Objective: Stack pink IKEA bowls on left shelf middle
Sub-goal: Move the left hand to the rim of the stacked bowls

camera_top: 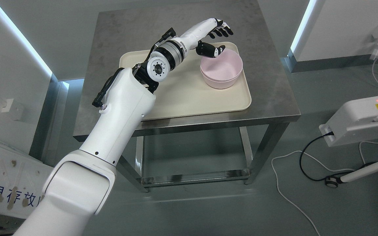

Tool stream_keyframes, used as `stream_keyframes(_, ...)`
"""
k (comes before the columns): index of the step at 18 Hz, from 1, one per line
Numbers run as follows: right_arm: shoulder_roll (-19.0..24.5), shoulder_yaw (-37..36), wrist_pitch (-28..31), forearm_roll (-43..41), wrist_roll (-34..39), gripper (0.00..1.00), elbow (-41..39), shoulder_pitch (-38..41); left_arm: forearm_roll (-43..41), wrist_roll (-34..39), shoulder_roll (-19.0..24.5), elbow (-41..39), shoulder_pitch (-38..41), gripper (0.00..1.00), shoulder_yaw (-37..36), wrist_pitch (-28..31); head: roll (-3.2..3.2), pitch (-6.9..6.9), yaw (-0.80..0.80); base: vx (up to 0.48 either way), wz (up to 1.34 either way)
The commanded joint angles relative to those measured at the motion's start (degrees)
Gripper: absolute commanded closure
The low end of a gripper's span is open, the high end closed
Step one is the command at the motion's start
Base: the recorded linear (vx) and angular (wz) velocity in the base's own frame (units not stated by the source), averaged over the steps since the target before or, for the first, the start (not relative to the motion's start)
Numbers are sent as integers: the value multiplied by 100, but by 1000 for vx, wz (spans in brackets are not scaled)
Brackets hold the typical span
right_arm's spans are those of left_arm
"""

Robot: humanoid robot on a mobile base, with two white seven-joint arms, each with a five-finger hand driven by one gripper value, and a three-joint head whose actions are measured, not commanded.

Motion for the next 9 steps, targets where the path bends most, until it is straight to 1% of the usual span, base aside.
stream_keyframes(1, -100, -26, 3, -9, -4, 0, -100, 0, 226, 393, 95, -1092, 599, 24, 1398, -462, 0, 0, 0, 0, 0)
stream_keyframes(2, -100, -26, 3, -9, -4, 0, -100, 0, 611, 473, 95, -1435, 679, 23, 1566, -630, 0, 0, 0, 0, 0)
stream_keyframes(3, -100, -26, 3, -9, -4, 0, -100, 0, 1267, 448, 95, -1865, 802, 24, 1794, -701, 0, 0, 0, 0, 0)
stream_keyframes(4, -100, -26, 3, -9, -4, 0, -100, 0, 1796, 369, 95, -2269, 951, 25, 1875, -693, 0, 0, 0, 0, 0)
stream_keyframes(5, -100, -26, 3, -9, -4, 0, -100, 0, 2132, 168, 95, -2665, 1126, 25, 1867, -684, 0, 0, 0, 0, 0)
stream_keyframes(6, -100, -26, 3, -9, -4, 0, -100, 0, 2231, -130, 95, -3043, 1293, 25, 1849, -684, 0, 0, 0, 0, 0)
stream_keyframes(7, -100, -26, 3, -9, -4, 0, -100, 0, 2232, -411, 95, -3256, 1460, 25, 1771, -684, 0, 0, 0, 0, 0)
stream_keyframes(9, -100, -26, 3, -9, -4, 0, -100, 0, 2205, -843, 95, -3407, 1742, 24, 1429, -710, 0, 0, 0, 0, 0)
